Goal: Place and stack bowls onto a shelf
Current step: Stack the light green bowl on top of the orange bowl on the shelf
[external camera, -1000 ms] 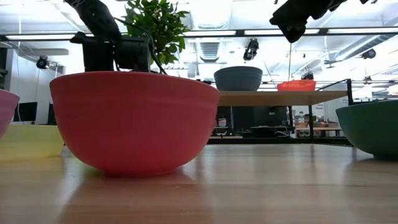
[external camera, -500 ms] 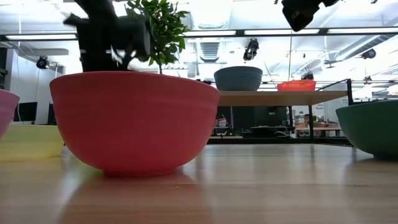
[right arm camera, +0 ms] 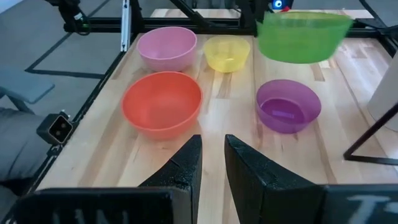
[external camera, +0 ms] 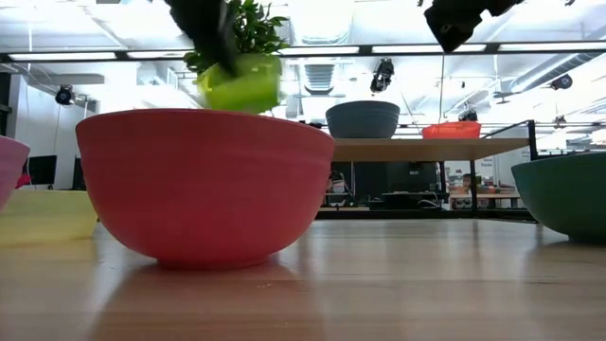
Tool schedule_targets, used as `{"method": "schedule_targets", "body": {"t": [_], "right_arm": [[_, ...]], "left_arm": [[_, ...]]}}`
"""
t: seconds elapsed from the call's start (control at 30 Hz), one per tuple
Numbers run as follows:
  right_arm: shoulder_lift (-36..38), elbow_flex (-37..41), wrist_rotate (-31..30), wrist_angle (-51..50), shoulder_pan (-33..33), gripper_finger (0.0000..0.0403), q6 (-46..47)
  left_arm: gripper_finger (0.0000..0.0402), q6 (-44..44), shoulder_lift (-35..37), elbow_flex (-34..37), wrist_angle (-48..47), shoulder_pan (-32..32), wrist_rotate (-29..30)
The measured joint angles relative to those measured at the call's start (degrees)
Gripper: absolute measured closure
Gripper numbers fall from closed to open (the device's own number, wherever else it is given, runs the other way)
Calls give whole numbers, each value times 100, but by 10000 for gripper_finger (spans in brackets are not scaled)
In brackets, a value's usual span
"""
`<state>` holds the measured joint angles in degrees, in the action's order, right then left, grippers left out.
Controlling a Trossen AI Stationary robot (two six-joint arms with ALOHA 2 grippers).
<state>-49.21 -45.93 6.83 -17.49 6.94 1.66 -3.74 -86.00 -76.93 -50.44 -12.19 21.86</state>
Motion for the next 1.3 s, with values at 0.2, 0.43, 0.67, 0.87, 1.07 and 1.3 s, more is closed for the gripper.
{"method": "schedule_targets", "body": {"t": [0.2,0.43,0.67,0.87,1.07,1.3], "right_arm": [[232,0,0,-164,505,344,130],[482,4,-904,-276,1292,344,-51],[524,-61,-2429,-443,1644,341,-671],[273,-401,-2443,-488,1644,285,-922],[-263,-849,-2443,-744,1644,219,-1374],[-956,-1545,-2333,-1326,1635,208,-1879]], "left_arm": [[402,1458,-63,-613,1324,17,-430],[401,2298,-309,-972,2355,224,-442],[401,2776,-517,-974,2305,225,-2189],[401,2315,-880,-974,1914,239,-2397],[401,1820,-1178,-974,1854,277,-2429],[401,1229,-1363,-974,1896,335,-3070]]}}
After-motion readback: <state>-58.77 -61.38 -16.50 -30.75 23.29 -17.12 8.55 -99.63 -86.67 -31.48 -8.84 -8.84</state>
